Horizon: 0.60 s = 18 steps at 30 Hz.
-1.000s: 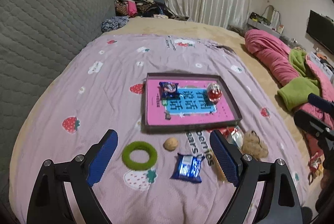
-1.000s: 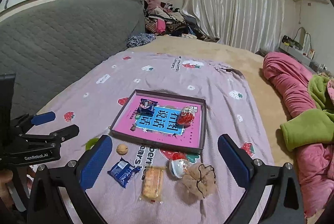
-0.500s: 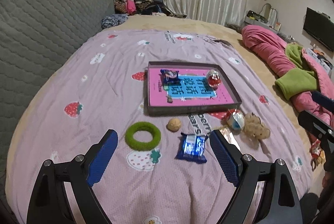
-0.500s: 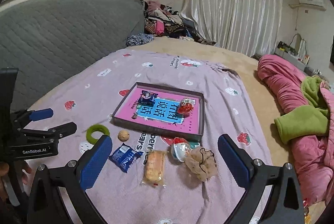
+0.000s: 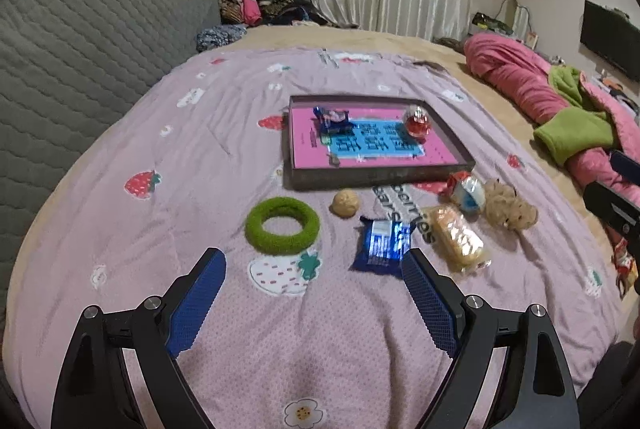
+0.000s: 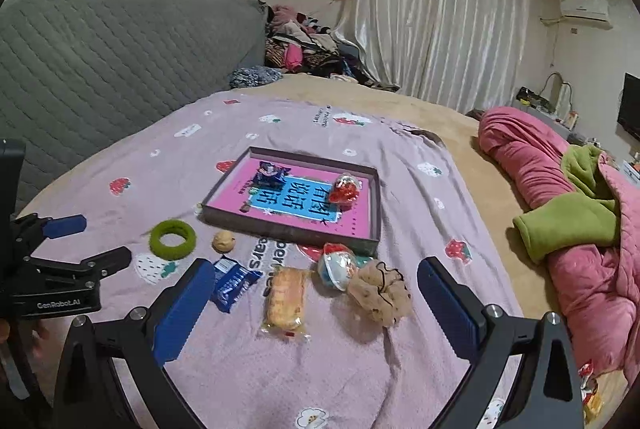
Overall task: Organize objects
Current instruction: 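Withdraw both open tools back toward the remaining snacks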
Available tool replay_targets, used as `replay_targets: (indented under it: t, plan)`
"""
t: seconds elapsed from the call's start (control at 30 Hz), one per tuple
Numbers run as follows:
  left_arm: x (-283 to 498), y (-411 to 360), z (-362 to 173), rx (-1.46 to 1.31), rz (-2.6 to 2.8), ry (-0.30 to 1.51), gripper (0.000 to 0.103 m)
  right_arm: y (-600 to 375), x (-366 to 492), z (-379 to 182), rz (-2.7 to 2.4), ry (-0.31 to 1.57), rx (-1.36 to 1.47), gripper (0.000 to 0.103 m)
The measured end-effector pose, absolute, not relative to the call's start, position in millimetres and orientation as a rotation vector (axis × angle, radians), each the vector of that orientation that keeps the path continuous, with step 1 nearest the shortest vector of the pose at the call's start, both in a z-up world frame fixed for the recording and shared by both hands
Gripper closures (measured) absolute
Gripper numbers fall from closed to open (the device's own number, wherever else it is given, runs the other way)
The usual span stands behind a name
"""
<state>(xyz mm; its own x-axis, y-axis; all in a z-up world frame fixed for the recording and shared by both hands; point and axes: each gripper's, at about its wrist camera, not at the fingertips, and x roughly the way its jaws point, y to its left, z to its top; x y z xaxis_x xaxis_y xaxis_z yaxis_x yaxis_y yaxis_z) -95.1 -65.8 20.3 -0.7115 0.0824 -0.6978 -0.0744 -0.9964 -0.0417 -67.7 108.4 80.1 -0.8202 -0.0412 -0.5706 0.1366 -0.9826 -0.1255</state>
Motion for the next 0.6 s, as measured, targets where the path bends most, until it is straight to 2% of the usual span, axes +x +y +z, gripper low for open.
replay_targets:
  t: [0.27,0.6]
  plan:
    - [-88,-72,-14,-1.199,2.824,-0.069,0.013,117,-70,51,-2.889,0.2,1.003,0.001]
    - [-89,-83,-23,-1.19,2.833,-0.115,0.013,116,-69,28,-2.894,0.167,1.04,0.001]
